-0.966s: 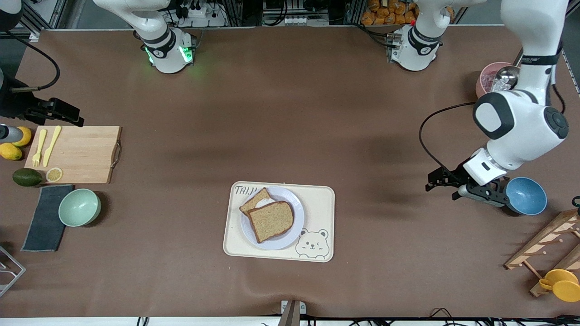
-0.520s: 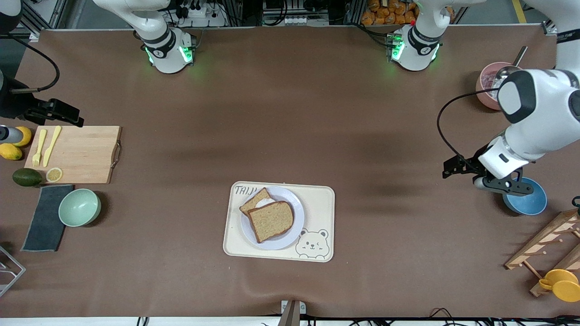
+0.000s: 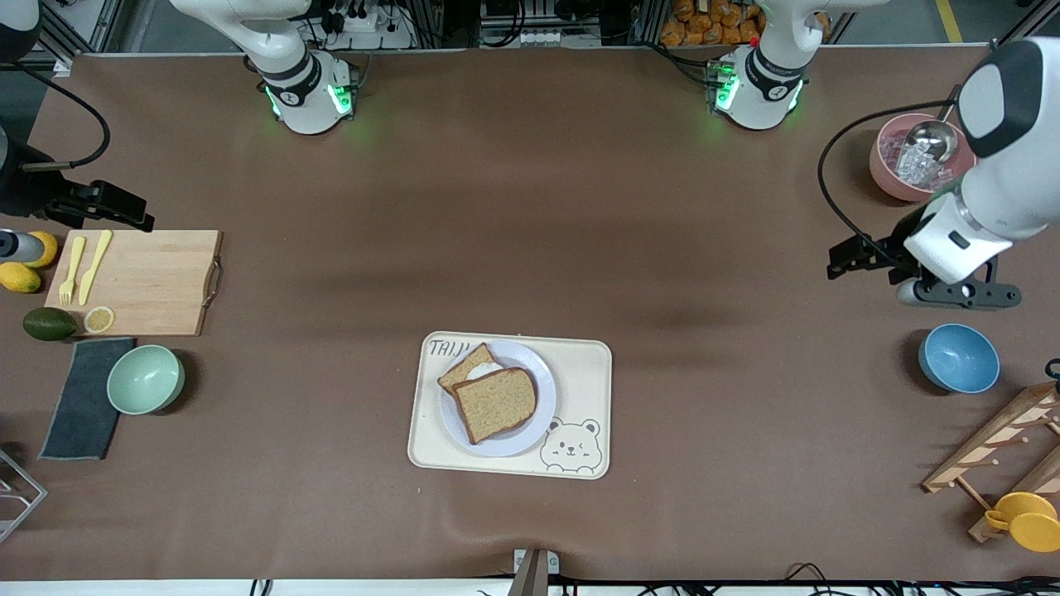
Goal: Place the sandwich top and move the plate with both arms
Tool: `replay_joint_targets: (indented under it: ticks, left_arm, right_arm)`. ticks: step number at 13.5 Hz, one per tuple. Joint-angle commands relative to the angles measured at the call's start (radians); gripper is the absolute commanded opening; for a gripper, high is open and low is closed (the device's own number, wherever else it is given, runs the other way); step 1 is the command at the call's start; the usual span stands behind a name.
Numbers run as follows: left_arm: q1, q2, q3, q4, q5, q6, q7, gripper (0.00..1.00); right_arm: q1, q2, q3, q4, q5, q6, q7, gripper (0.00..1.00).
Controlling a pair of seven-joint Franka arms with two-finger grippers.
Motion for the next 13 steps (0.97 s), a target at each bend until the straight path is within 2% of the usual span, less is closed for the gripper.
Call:
replay_joint_targets:
  ticks: [1,5,13]
  left_arm:
    - [0.003,-0.080,-0.060,-0.006,0.030,-0.055,-0.092,1.00]
    - [0.014,-0.134,-0.065,-0.003,0.012,-0.083,-0.082,1.00]
    - [0.046,-0.126,-0.051,0.069,0.029,-0.117,0.066,1.00]
  right_arm:
    - [-0.014,0.003,0.009,0.009,0.001,-0.010,-0.013,1.00]
    - [-0.014,0.003,0.009,0.009,0.001,-0.009,-0.012,1.00]
    - [-0.019,0.004,0.009,0.007,0.002,-0.009,-0.012,1.00]
